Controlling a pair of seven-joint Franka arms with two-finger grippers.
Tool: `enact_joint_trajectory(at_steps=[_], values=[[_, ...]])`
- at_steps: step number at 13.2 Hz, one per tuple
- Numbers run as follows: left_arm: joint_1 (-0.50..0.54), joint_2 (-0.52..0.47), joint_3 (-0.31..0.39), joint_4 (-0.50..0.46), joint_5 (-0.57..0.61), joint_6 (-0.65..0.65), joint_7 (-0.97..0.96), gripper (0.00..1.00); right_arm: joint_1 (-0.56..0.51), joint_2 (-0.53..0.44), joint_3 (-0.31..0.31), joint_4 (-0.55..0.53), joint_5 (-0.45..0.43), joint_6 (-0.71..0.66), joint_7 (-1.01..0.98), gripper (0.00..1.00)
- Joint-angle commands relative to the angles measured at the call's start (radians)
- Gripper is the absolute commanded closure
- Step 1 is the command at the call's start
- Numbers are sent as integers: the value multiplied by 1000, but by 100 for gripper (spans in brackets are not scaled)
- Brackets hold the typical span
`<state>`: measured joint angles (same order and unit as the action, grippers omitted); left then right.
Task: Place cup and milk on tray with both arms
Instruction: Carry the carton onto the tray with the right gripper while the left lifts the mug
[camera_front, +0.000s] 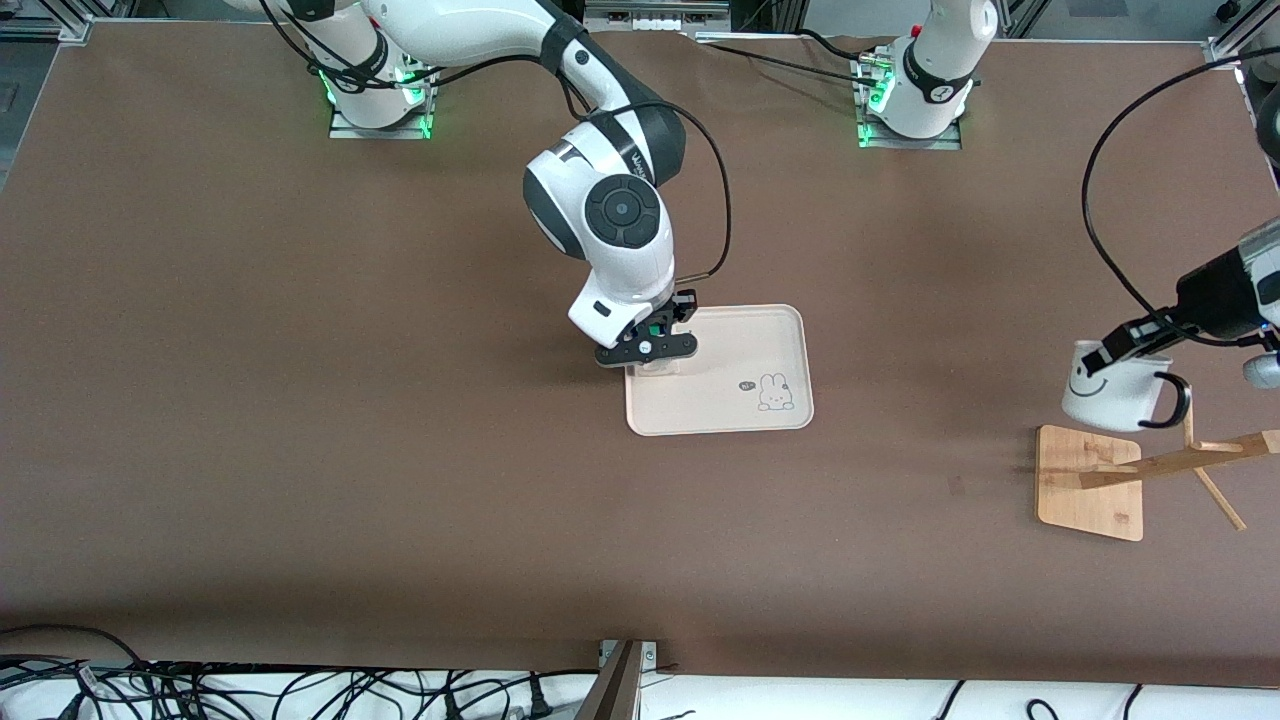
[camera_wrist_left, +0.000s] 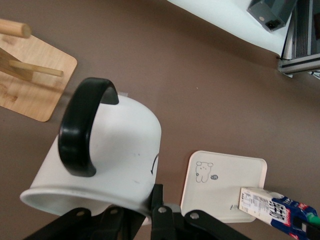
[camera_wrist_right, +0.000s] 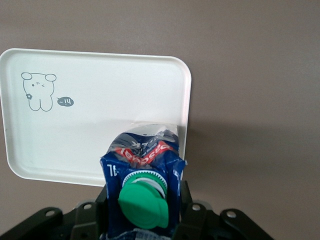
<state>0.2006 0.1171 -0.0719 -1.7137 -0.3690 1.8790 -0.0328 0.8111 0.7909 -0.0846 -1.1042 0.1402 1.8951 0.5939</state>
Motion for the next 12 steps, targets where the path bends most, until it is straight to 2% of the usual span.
enact_joint_trajectory(at_steps=[1, 2, 3, 6, 7, 9, 12], values=[[-24, 47, -14, 136, -21, -163, 21, 100, 3, 13, -4, 32, -11, -11, 20, 46], [-45, 53, -16, 160, -19, -216, 19, 100, 5, 13, -4, 32, -17, -7, 23, 33], [-73, 52, -16, 166, -16, -247, 17, 100, 5, 13, -4, 32, -25, -7, 40, 0], [-145, 44, -35, 167, 57, -364, 24, 100, 3, -4, -6, 32, -27, -20, 69, 0], [-159, 44, -51, 172, 62, -420, 25, 100, 0, -21, -6, 32, -24, -27, 73, 0], [-182, 53, -71, 172, 100, -451, 19, 100, -12, -77, -12, 32, -24, -65, 73, 0], [-213, 113, -78, 169, 108, -462, 14, 100, -134, -188, -12, 30, -18, -154, 25, 0]])
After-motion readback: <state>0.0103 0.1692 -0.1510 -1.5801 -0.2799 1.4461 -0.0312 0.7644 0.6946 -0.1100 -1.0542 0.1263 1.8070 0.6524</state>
